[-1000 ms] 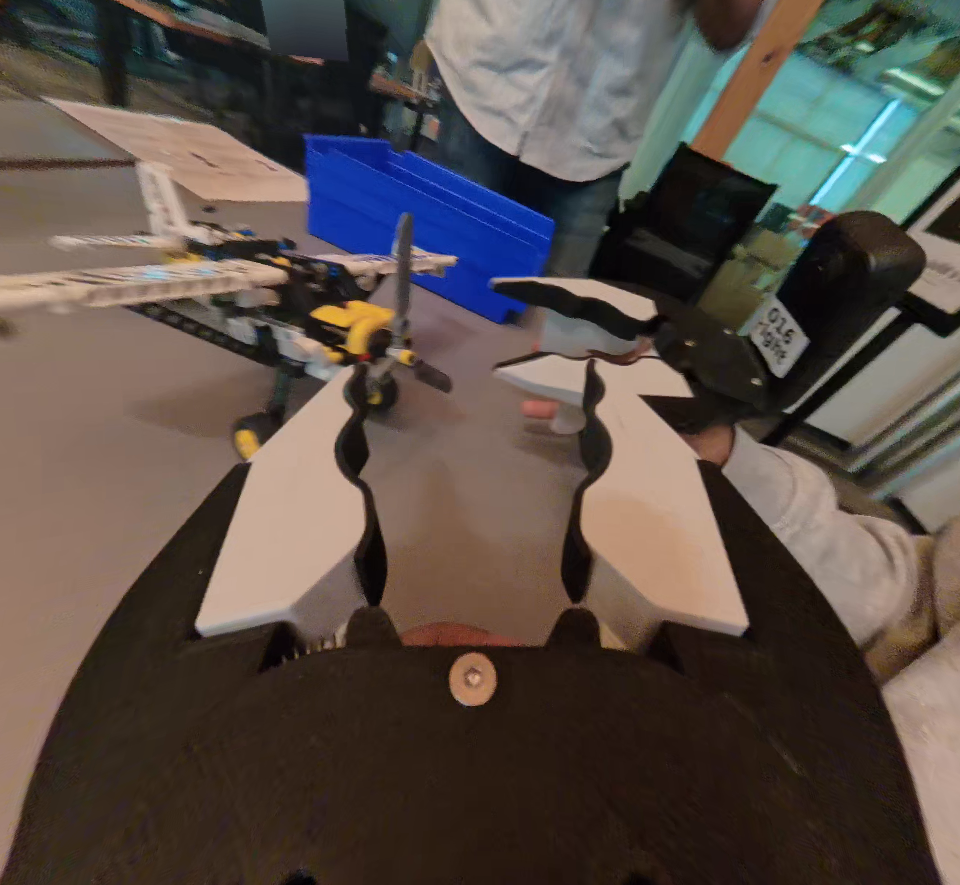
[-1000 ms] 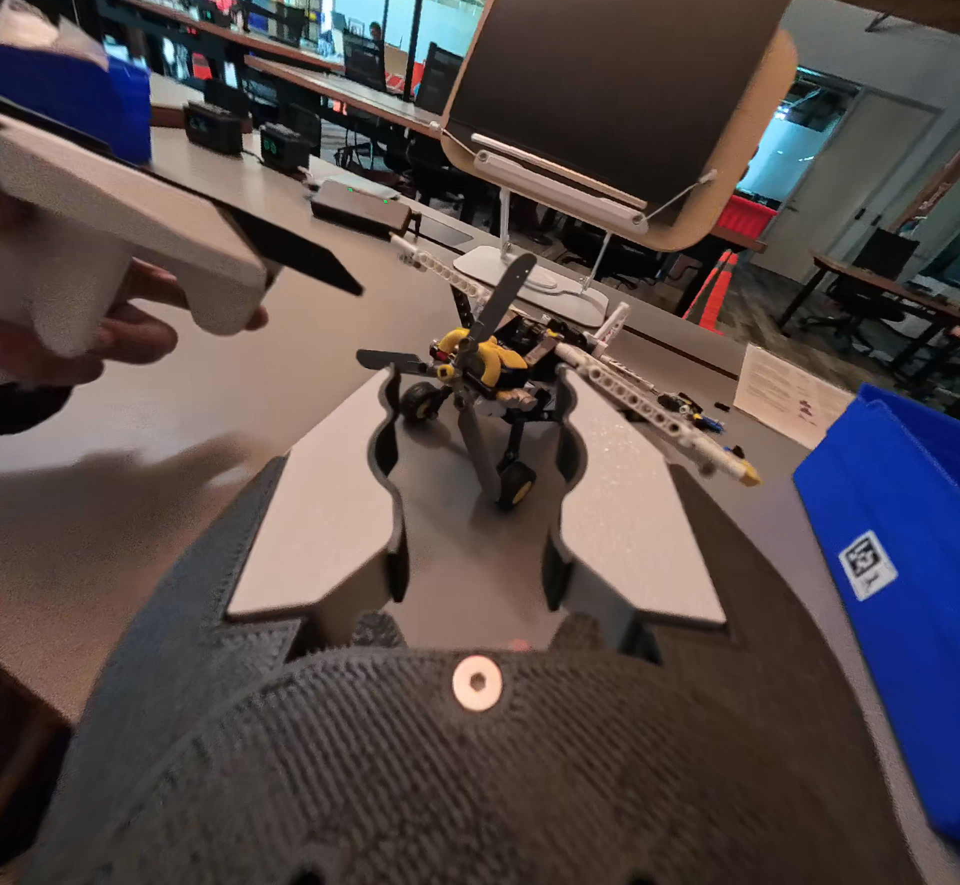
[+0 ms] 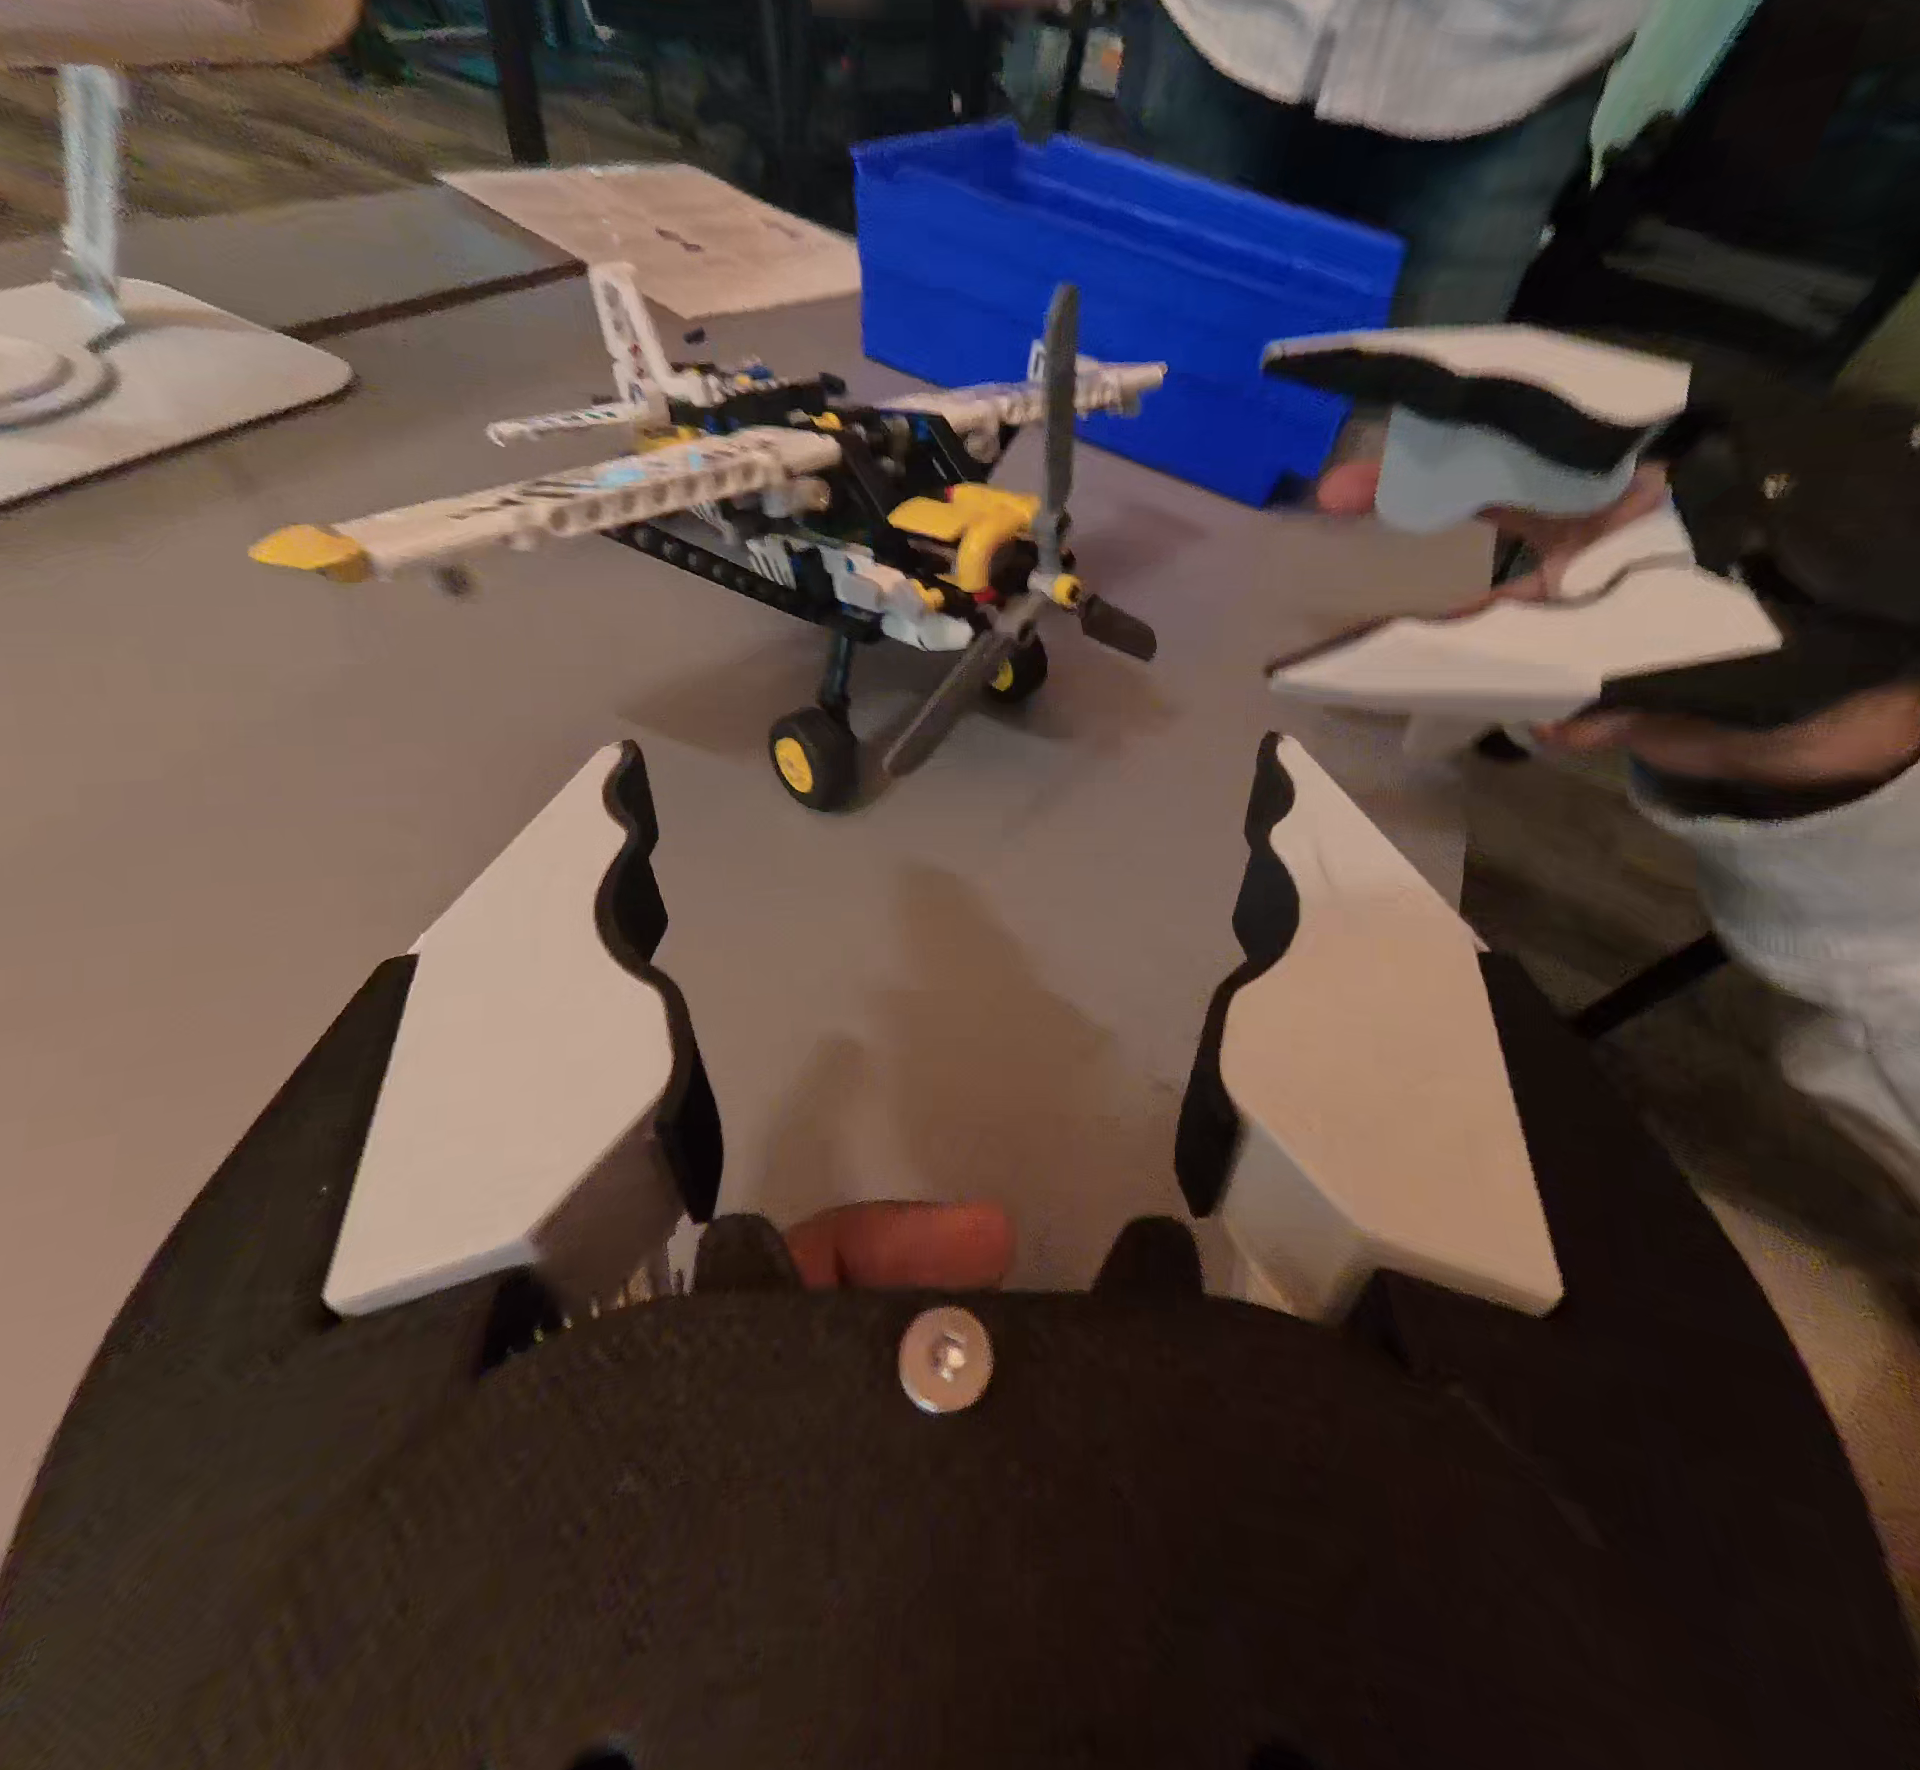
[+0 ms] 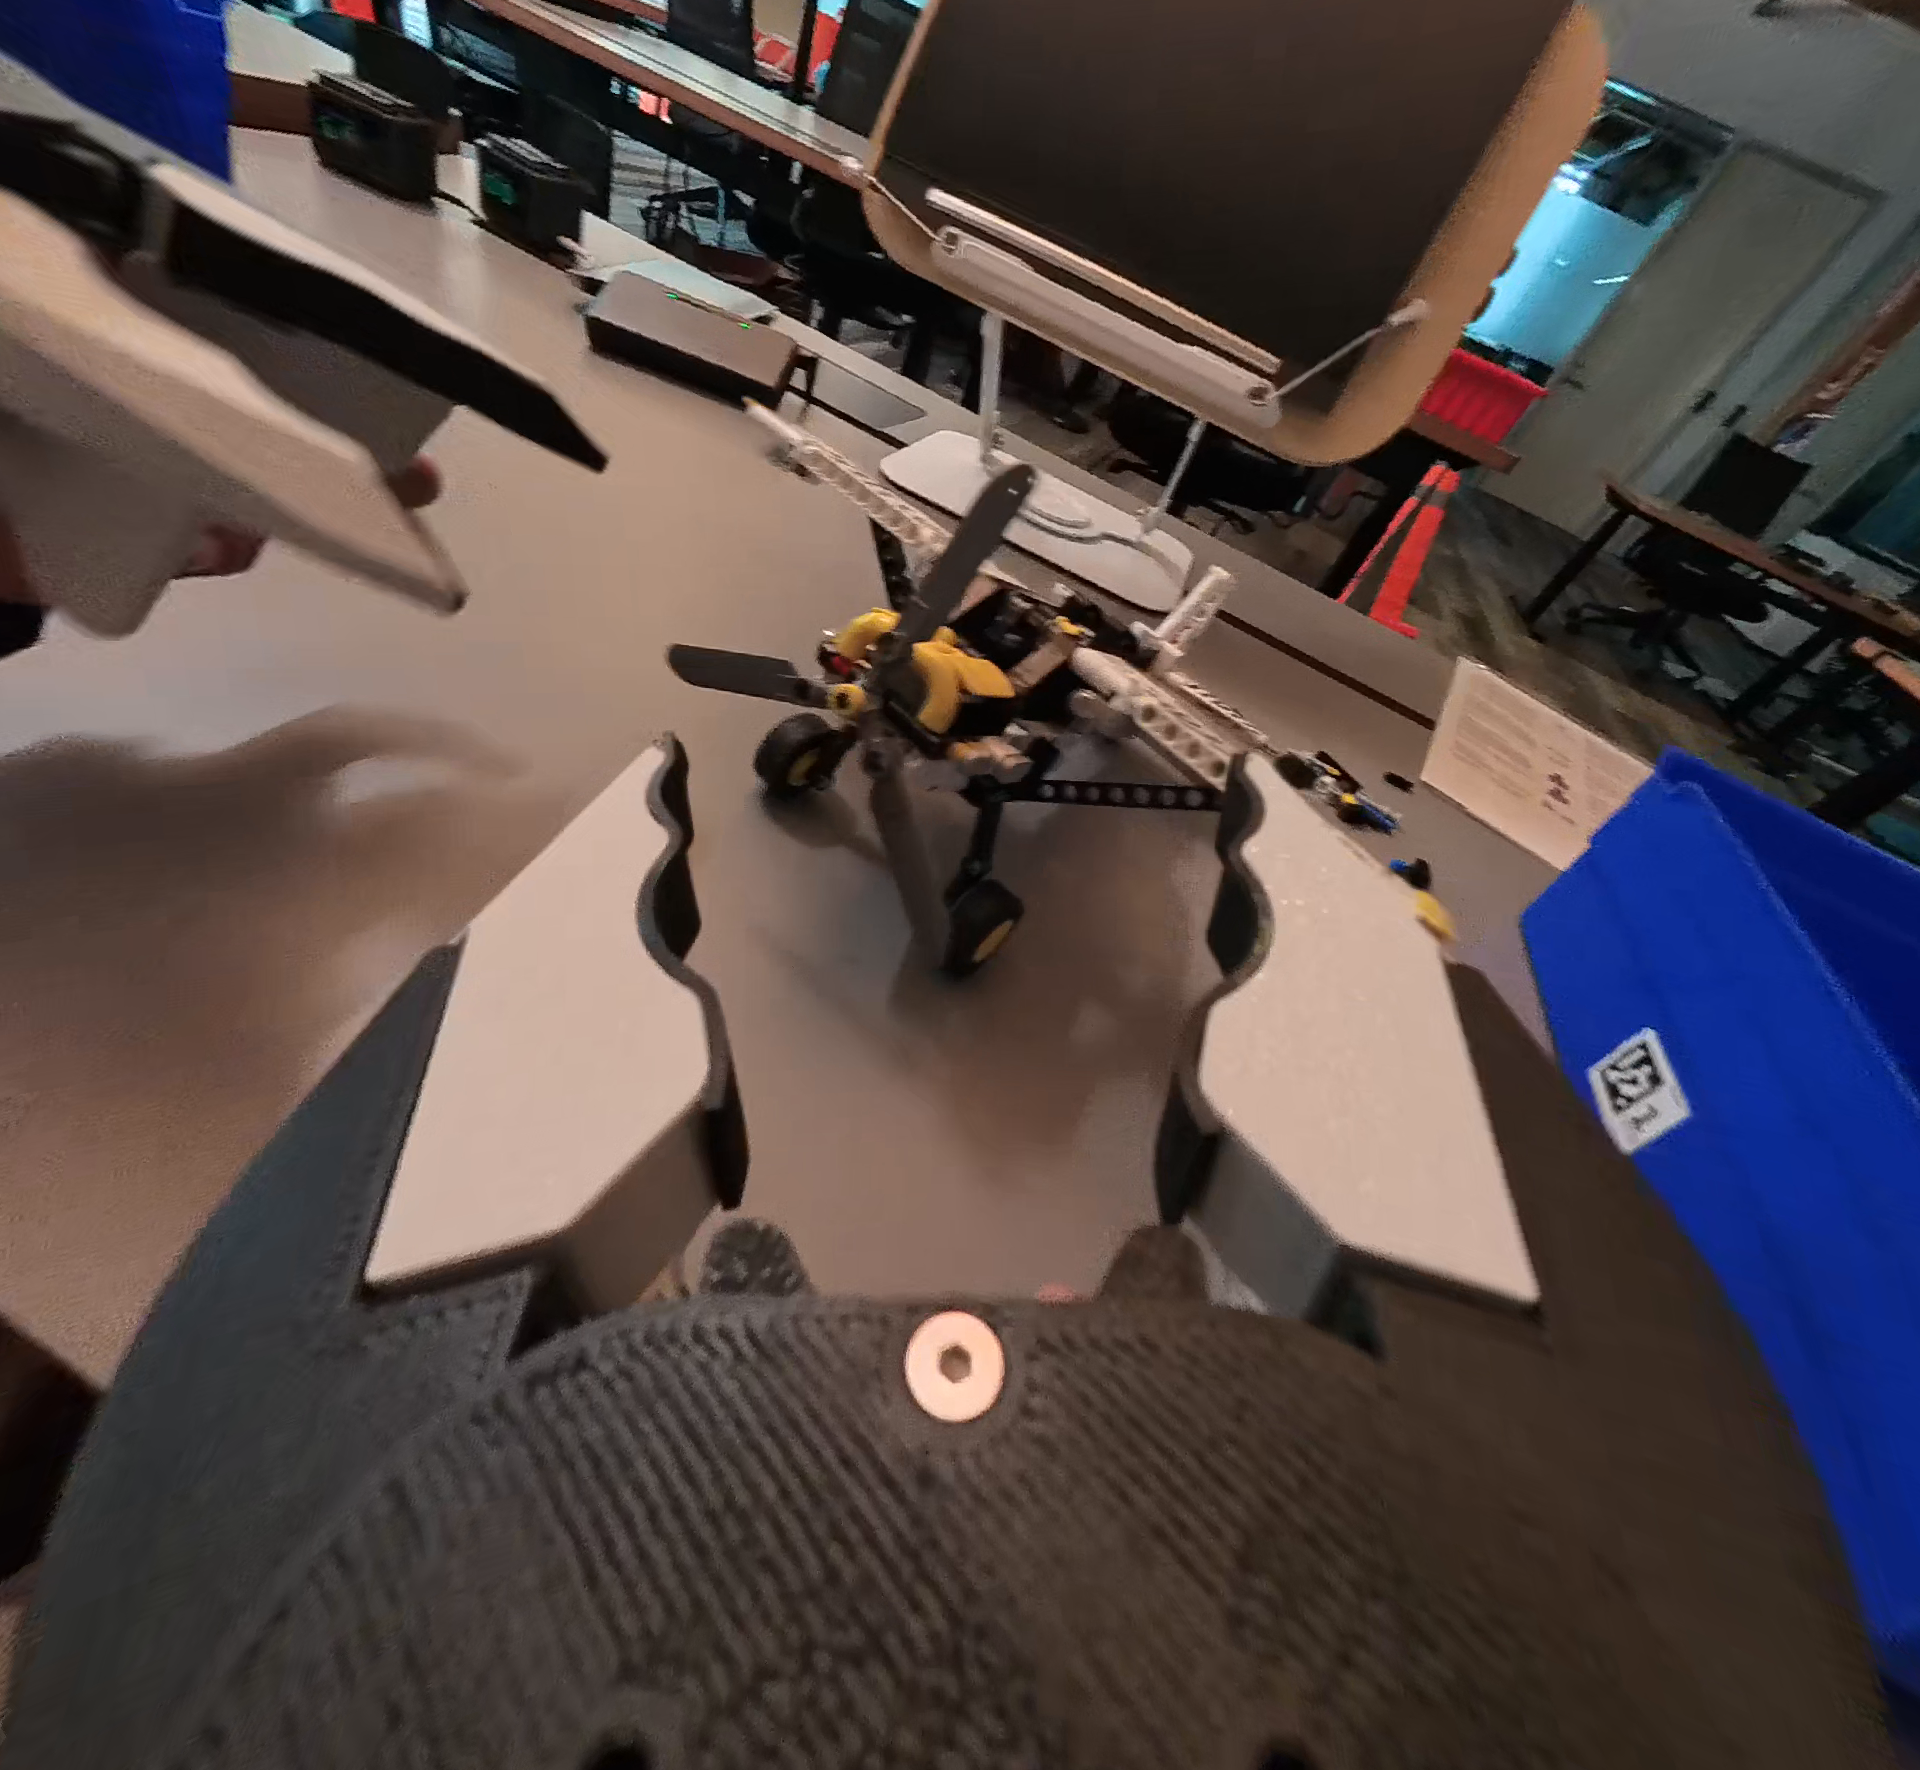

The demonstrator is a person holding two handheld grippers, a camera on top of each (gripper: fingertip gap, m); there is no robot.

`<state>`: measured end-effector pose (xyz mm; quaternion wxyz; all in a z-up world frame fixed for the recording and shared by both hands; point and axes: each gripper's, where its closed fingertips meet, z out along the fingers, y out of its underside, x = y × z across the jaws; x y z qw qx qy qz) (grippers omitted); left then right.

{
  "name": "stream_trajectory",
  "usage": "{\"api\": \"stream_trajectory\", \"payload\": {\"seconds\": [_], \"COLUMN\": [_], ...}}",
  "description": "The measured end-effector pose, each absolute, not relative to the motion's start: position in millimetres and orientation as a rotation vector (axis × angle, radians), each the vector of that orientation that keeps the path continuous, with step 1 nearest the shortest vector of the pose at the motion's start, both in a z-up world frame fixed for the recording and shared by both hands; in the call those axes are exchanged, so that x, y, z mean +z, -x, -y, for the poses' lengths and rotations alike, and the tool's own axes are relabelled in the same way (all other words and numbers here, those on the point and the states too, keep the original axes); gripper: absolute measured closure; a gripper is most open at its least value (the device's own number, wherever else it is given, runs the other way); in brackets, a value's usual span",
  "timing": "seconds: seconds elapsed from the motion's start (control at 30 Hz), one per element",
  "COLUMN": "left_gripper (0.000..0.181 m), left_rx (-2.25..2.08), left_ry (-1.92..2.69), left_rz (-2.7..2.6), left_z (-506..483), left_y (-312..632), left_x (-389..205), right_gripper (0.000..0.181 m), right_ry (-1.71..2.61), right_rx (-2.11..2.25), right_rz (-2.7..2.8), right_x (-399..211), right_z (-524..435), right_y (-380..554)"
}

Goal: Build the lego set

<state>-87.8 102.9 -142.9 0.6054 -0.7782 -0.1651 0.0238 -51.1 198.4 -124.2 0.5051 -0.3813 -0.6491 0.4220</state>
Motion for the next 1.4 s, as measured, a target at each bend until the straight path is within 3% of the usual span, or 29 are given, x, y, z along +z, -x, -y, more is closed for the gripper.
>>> {"api": "stream_trajectory", "payload": {"seconds": [0.2, 0.47, 0.67, 0.87, 1.03, 1.3, 1.4], "left_gripper": [0.064, 0.073, 0.081, 0.083, 0.111, 0.115, 0.143], "left_rx": [0.168, 0.192, 0.233, 0.158, 0.118, -0.001, -0.084], "left_ry": [1.906, 1.814, 1.691, 1.738, 1.815, 1.954, 1.93], "left_rz": [0.281, 0.391, 0.455, 0.412, 0.257, 0.005, 0.019], "left_z": [-109.2, -82.7, -56.9, -74.8, -99.1, -137.8, -142.3], "left_y": [76.4, 108.1, 131.5, 118.8, 98.4, 96.1, 103.2], "left_x": [-153.1, -132.5, -109.1, -130.2, -150.0, -180.0, -175.9], "right_gripper": [0.081, 0.084, 0.1, 0.114, 0.134, 0.146, 0.162], "right_ry": [1.008, 1.021, 1.045, 1.005, 0.971, 1.087, 1.079], "right_rx": [1.024, 1.051, 1.201, 1.174, 1.147, 1.37, 1.404], "right_rz": [1.507, 1.516, 1.416, 1.565, 1.688, 1.92, 1.96], "right_x": [-122.6, -123.9, -103.6, -138.7, -160.9, -178.0, -179.5], "right_z": [-230.1, -230.2, -244.6, -223.3, -213.5, -204.1, -203.8], "right_y": [50.4, 43.1, 34.1, 49.0, 59.6, 66.4, 67.6]}}
